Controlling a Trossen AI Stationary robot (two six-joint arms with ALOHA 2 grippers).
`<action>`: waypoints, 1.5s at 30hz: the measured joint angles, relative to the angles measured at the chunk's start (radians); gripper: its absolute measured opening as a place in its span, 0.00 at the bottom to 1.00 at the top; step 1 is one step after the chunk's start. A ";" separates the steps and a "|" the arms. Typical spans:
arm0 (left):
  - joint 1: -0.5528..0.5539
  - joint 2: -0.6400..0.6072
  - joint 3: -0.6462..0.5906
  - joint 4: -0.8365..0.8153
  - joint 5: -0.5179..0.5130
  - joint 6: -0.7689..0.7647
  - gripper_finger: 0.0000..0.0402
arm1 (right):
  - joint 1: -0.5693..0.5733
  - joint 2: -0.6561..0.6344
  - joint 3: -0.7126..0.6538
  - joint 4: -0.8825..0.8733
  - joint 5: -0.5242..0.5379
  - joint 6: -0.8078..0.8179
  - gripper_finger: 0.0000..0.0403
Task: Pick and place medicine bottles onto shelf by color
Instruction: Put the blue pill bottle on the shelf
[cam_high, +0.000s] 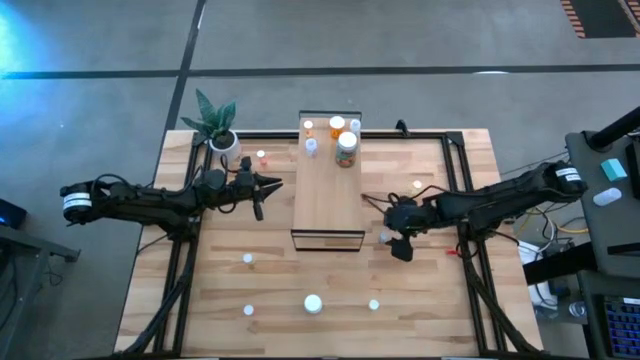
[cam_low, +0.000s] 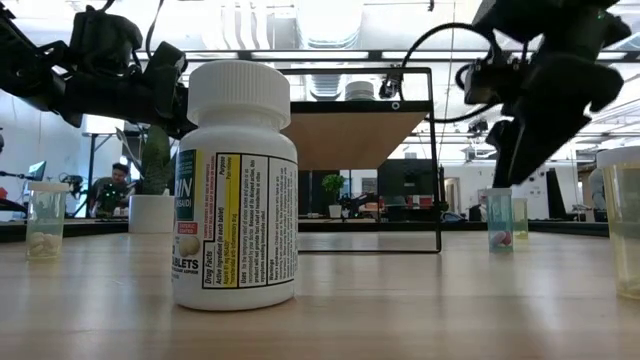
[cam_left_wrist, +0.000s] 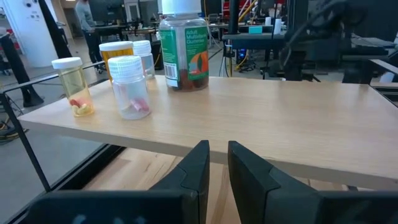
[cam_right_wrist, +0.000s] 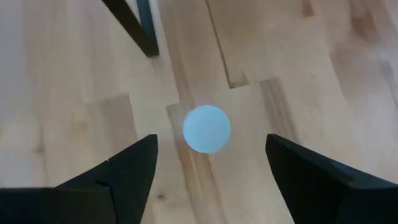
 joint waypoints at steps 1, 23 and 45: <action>0.000 0.000 0.000 0.000 0.000 0.000 0.10 | 0.000 0.017 0.000 0.012 0.000 -0.011 0.69; 0.000 -0.001 0.000 0.000 -0.001 0.002 0.10 | 0.000 0.055 -0.001 0.064 -0.026 -0.032 0.27; 0.000 -0.001 0.000 0.000 0.000 0.004 0.10 | 0.000 0.059 0.663 -0.569 0.024 -0.099 0.31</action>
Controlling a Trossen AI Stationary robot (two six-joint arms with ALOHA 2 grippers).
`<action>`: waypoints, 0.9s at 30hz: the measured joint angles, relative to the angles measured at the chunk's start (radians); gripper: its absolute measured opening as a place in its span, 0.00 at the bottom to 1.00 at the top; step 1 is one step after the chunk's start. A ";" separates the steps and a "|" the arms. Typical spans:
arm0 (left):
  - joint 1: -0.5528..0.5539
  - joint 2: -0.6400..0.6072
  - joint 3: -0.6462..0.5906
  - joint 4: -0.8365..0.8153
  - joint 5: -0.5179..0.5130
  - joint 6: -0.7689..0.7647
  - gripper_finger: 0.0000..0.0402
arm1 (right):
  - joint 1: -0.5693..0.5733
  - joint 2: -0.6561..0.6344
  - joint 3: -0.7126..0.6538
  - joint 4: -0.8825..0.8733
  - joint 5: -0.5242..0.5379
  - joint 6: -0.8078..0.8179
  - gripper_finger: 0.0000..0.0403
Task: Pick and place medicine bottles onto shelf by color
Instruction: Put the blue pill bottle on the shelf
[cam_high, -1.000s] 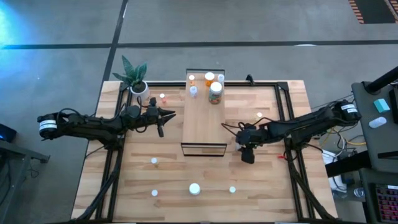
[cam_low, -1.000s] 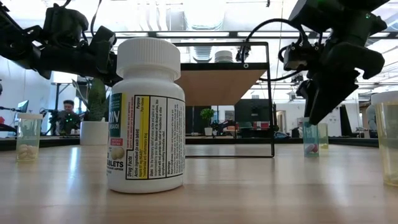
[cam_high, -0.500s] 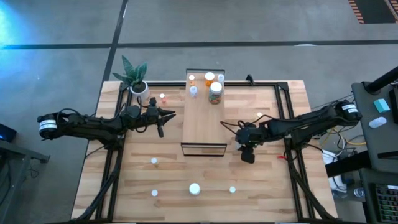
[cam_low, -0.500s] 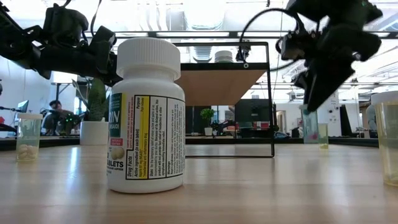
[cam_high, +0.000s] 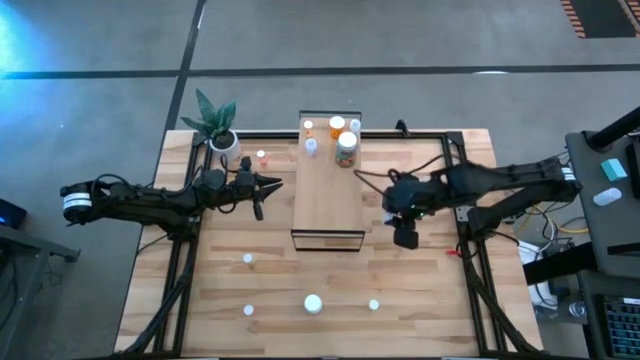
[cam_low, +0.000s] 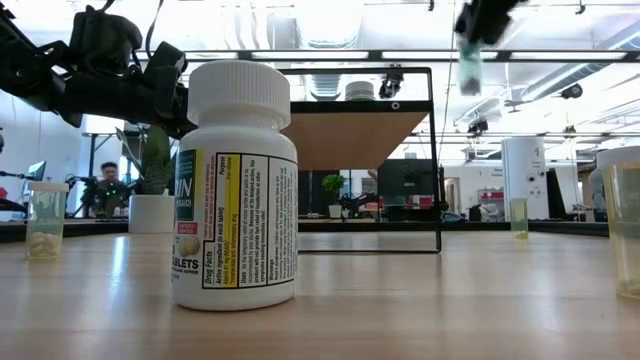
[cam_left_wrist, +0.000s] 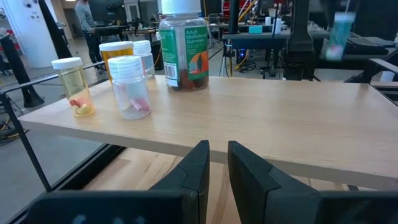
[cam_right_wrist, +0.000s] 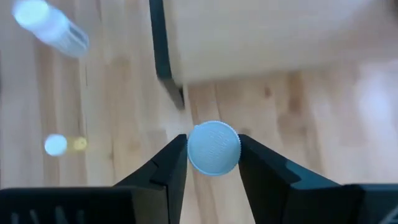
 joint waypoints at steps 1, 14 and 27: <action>0.000 0.000 0.000 0.000 0.000 0.000 0.10 | 0.000 0.001 0.032 -0.011 0.012 -0.013 0.31; 0.000 0.000 0.000 0.001 0.000 0.000 0.10 | -0.022 0.178 0.330 0.006 0.056 -0.233 0.32; 0.000 0.000 0.000 0.001 0.001 0.000 0.10 | -0.155 0.548 0.753 -0.102 0.047 -0.303 0.32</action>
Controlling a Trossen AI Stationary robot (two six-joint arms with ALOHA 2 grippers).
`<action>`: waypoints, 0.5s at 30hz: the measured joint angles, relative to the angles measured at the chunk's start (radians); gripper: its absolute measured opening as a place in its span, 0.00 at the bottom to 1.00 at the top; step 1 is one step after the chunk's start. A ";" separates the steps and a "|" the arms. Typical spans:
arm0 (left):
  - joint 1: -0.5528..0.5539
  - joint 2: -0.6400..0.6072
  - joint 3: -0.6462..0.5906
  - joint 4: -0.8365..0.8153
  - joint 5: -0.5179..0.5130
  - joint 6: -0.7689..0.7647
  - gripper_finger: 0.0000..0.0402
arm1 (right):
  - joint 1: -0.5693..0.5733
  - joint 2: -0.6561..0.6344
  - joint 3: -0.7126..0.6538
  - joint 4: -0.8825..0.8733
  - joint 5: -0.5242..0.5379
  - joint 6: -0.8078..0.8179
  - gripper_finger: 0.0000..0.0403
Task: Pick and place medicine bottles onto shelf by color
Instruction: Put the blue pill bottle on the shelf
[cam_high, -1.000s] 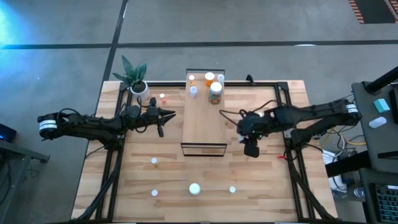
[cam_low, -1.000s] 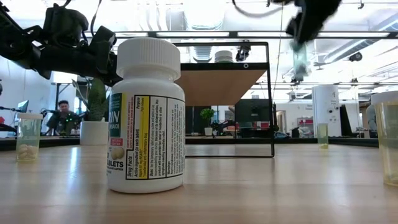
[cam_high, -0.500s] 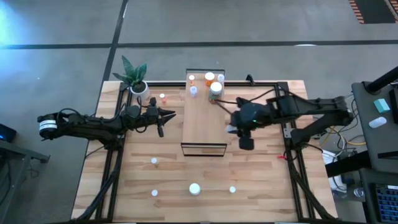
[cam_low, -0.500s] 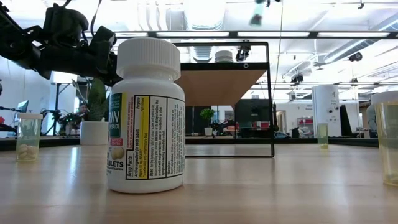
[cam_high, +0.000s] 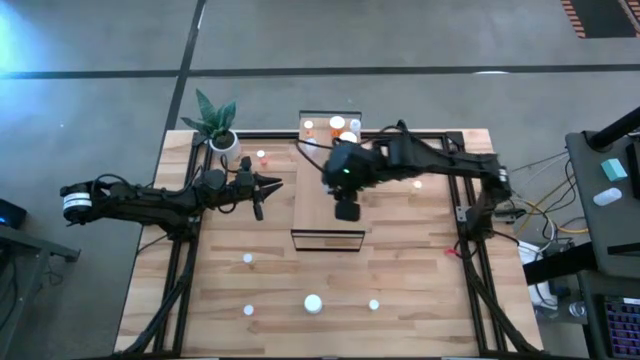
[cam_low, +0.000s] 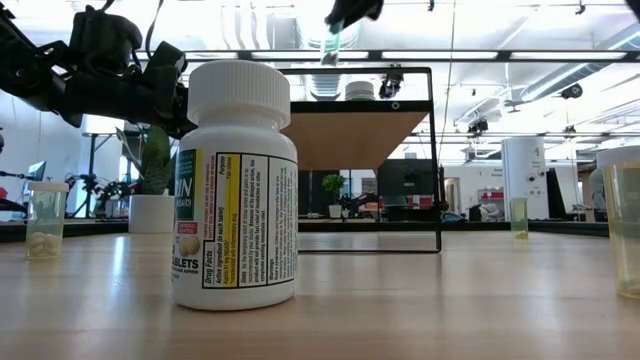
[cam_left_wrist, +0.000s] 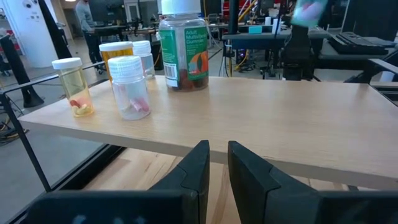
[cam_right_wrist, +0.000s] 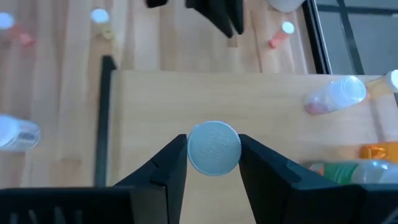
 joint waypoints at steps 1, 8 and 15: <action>0.000 0.000 0.000 -0.001 0.000 0.000 0.10 | -0.012 0.025 0.024 -0.009 0.000 0.008 0.33; 0.000 0.000 0.000 -0.001 0.008 0.003 0.10 | -0.118 0.176 0.115 -0.014 0.000 0.149 0.32; 0.000 0.000 0.000 -0.001 0.010 -0.001 0.10 | -0.169 0.257 0.124 -0.011 0.103 0.362 0.34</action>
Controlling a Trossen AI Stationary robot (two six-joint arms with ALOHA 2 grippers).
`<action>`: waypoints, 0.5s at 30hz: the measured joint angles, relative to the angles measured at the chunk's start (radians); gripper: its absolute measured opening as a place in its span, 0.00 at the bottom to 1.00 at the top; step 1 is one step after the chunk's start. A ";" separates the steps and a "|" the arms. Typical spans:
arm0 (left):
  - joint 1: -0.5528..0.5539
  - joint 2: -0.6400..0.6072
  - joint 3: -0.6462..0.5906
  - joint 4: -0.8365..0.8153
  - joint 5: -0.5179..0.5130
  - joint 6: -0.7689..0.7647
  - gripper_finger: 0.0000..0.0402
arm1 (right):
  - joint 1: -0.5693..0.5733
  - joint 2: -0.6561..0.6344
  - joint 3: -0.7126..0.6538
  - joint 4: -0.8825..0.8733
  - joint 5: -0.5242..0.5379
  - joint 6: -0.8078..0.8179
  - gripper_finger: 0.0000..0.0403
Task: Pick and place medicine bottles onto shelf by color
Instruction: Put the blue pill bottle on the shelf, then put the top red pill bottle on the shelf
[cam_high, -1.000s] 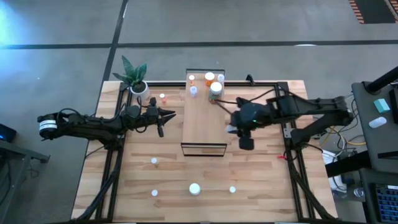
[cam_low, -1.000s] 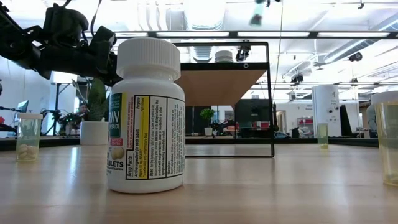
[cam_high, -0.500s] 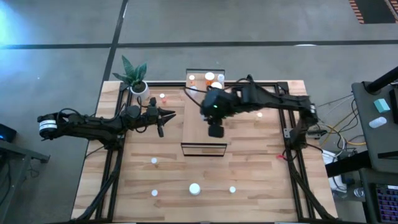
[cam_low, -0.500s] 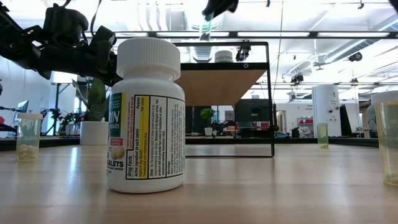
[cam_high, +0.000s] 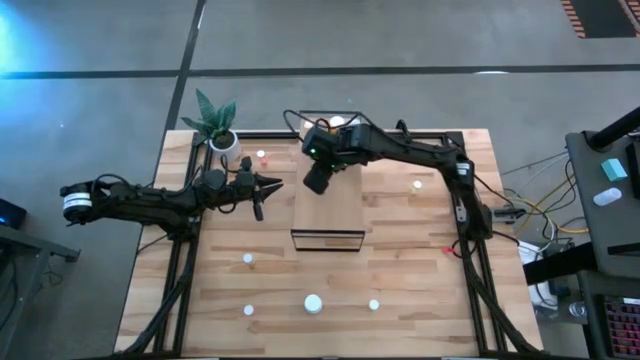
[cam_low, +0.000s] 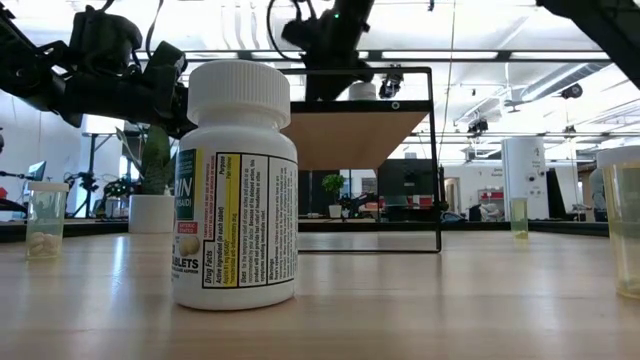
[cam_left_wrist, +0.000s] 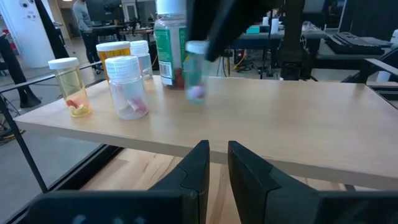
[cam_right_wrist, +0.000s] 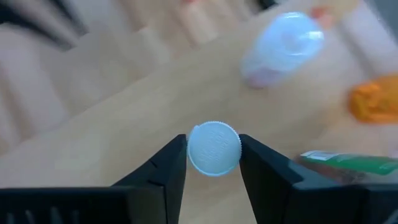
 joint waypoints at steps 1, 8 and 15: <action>0.000 0.000 0.000 0.000 0.000 -0.002 0.10 | 0.000 0.005 0.001 -0.001 0.027 0.029 0.34; 0.000 0.000 0.000 0.000 0.001 -0.017 0.10 | 0.001 0.011 0.002 0.006 0.115 0.214 0.36; 0.000 0.000 -0.001 0.000 0.013 -0.019 0.10 | 0.001 0.011 0.001 0.078 0.118 0.231 0.36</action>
